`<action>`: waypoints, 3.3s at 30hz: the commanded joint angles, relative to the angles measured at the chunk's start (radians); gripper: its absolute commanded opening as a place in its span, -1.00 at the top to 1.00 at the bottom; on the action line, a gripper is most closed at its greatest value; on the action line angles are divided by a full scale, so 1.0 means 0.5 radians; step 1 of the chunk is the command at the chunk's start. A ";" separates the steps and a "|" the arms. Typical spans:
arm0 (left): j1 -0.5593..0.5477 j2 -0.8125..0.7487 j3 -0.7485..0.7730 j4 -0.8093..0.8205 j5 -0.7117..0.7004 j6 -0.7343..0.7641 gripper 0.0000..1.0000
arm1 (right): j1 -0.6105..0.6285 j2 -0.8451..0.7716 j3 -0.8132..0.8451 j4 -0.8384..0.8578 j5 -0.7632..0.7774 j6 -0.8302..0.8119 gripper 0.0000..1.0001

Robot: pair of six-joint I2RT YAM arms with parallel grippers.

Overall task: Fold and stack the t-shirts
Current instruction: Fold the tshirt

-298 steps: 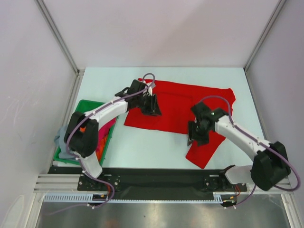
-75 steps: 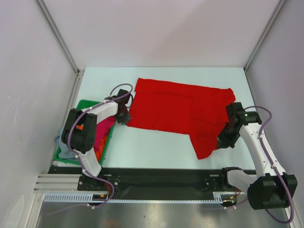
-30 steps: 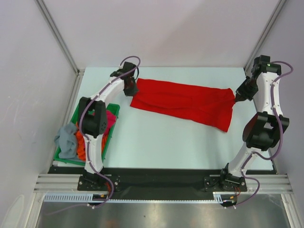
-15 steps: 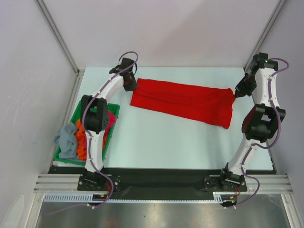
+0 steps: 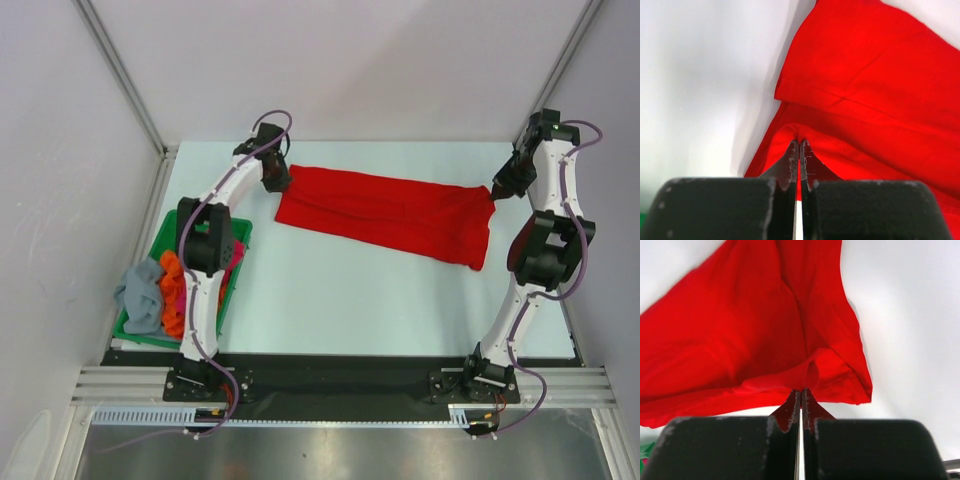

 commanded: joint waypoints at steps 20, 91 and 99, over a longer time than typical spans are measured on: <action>0.113 0.177 0.260 0.083 0.105 -0.112 0.34 | -0.028 0.378 0.458 0.104 -0.142 0.082 0.60; -0.077 -0.158 -0.457 0.202 0.307 0.023 0.40 | 0.346 0.718 0.456 0.915 -0.681 0.462 0.37; -0.077 -0.204 -0.510 0.233 0.323 0.023 0.40 | 0.285 0.333 0.278 0.590 -0.406 0.334 -0.37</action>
